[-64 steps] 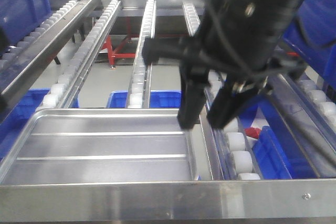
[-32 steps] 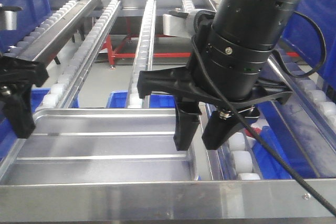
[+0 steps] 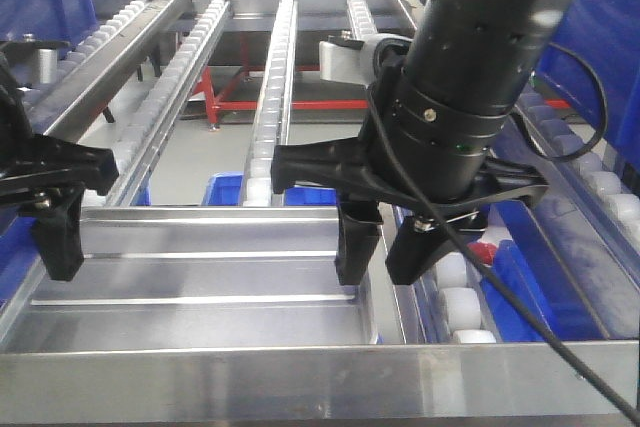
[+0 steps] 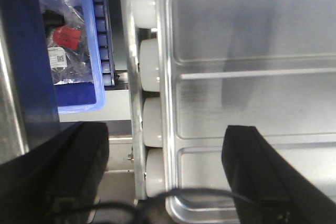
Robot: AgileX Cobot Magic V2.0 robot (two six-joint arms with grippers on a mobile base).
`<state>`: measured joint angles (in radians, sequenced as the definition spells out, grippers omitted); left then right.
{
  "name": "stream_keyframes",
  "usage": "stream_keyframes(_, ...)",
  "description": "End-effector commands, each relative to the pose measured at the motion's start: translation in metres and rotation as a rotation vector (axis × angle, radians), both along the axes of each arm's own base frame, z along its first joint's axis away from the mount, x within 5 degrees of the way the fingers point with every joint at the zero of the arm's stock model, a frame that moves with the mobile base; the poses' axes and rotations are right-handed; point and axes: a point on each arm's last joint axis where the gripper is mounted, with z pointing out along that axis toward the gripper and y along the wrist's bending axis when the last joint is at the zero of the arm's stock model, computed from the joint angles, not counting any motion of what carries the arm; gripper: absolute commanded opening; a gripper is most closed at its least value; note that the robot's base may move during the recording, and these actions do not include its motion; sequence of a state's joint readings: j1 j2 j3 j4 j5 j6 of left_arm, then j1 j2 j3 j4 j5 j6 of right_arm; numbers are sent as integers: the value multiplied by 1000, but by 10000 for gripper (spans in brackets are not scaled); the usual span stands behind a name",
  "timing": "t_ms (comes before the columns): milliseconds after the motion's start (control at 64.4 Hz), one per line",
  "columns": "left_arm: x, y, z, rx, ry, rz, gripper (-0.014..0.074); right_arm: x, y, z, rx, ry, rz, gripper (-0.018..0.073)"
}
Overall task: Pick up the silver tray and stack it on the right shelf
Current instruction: 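Lower both grippers onto the near and far edges of the silver tray, then close both grippers on the silver tray's side rims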
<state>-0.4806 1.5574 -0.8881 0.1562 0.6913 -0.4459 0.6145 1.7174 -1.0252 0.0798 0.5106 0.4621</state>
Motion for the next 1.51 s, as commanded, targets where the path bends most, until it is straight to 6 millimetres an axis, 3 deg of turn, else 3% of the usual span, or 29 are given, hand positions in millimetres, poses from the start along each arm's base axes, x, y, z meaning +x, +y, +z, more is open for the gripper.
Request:
stream_keyframes(0,6,-4,16,-40,-80,2,371,9,3,21,61,-102,-3,344)
stream_keyframes(233,9,-6,13,-44,-100,-9,370,12,6,8,45,-81,-4,344)
stream_keyframes(792,17,-10,-10,-18,-53,-17,365,13,6,9,52,-92,-5,337)
stream_keyframes(947,17,-10,-11,-20,-46,-12,232,13,6,9,52,-92,-5,202)
stream_keyframes(1072,17,-10,-11,-20,-47,-12,34,13,6,9,51,-90,-5,43)
stream_keyframes(1165,16,-10,-11,-22,-46,-9,-111,12,6,9,50,-88,-4,60)
stream_keyframes(1491,17,-10,-11,-52,-42,87,-92,11,5,12,50,-87,-4,60)
